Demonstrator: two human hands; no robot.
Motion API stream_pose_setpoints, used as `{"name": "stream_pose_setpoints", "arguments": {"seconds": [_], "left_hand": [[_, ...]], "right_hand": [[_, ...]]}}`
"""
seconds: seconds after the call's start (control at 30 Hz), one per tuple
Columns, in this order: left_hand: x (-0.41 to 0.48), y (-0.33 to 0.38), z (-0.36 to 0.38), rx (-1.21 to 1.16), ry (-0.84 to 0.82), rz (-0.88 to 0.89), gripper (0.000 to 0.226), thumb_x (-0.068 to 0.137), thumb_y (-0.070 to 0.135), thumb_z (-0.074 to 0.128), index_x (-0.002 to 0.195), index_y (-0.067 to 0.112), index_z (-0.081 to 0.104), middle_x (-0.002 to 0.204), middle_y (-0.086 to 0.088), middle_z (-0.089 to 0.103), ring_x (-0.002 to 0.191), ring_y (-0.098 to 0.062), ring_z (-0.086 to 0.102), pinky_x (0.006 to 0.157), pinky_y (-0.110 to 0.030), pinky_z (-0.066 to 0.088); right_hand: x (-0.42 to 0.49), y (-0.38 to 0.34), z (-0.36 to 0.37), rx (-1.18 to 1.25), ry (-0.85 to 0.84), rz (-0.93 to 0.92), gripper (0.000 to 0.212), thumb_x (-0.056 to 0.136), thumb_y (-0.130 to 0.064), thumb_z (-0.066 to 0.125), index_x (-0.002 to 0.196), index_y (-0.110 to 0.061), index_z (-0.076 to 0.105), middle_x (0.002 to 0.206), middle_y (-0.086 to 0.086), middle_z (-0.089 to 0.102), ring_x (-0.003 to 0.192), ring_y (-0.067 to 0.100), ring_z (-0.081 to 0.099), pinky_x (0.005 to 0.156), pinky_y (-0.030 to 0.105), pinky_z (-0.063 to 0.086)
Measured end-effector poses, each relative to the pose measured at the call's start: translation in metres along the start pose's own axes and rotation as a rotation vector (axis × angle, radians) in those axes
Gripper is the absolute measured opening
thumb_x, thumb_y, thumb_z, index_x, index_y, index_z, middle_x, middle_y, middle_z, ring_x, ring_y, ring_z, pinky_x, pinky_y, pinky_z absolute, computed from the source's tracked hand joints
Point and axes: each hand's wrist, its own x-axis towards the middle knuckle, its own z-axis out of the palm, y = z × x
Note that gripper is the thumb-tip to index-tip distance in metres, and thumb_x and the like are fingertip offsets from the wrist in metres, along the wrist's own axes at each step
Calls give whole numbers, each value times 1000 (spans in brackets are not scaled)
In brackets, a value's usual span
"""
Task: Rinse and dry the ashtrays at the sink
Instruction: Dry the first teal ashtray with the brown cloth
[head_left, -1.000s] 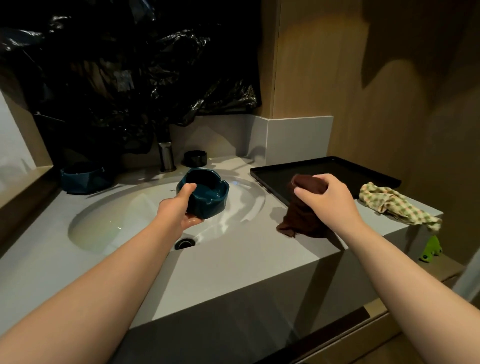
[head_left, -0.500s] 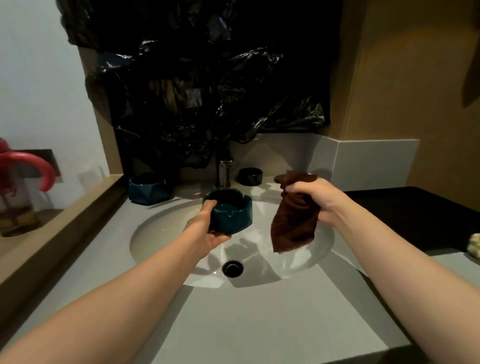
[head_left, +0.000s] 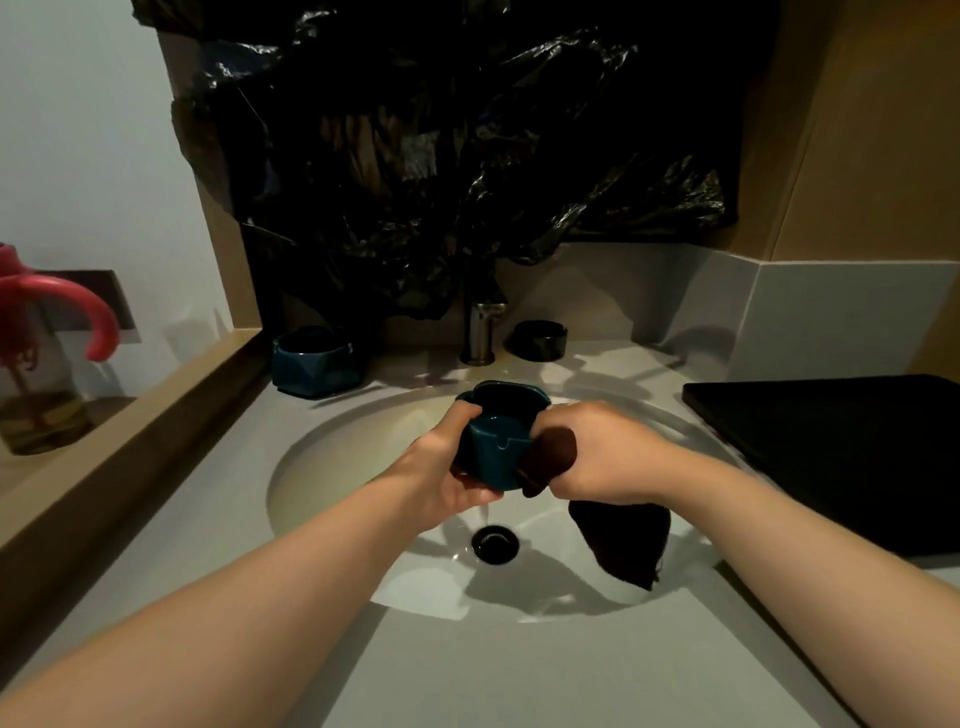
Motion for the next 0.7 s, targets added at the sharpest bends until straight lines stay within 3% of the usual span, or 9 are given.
{"name": "stream_pose_setpoints", "arguments": {"seconds": [0.1,0.2,0.27,0.33,0.4,0.47,0.6,0.7], "left_hand": [[-3,2,1,65,-87,-56,52,91,54,49,129,19,48,123,-16,62,108,-33,63,88,-41,53],[-7,6,1,331,-137,-31,64,81,69,44,128,26,45,125,-11,63,104,-27,67,91,-41,54],[-10,6,-1,598,-152,78,78,72,65,57,137,27,37,140,-3,51,110,-19,64,96,-41,52],[-11,5,-1,810,-130,251,94,74,47,75,148,40,18,151,7,34,120,-13,53,104,-39,46],[-10,6,0,781,-100,371,106,72,22,83,148,47,14,151,13,31,125,-9,45,108,-39,40],[-9,7,0,695,-128,429,105,69,7,83,145,47,23,147,16,35,128,-6,41,111,-37,37],[-6,7,-1,609,-159,497,77,68,-7,80,120,42,51,126,14,60,123,-10,53,99,-29,49],[-6,8,1,608,-110,505,71,65,-7,81,108,42,52,118,14,62,118,-11,56,97,-30,50]], "right_hand": [[0,6,-3,101,18,100,22,66,-13,69,86,-21,64,77,-3,63,72,16,61,58,30,51],[0,20,-14,321,24,198,15,69,-5,70,81,-12,65,71,1,61,67,16,58,57,24,45],[-3,31,-23,473,12,224,14,69,3,67,72,-9,61,64,3,58,64,16,55,56,24,42],[-7,41,-31,612,-15,246,16,65,5,67,70,-8,60,64,6,58,65,17,56,60,25,43],[-10,48,-35,753,-58,250,15,57,1,63,69,-8,61,68,13,57,66,21,57,63,27,46],[-11,51,-35,859,-125,244,16,54,0,59,69,-6,60,72,15,57,68,24,58,64,29,49],[-12,51,-31,1030,-245,225,31,42,-5,64,72,-2,58,68,15,57,60,23,60,54,24,51],[-12,51,-27,1130,-261,253,35,38,-7,64,72,0,56,63,15,56,52,22,58,48,24,48]]}}
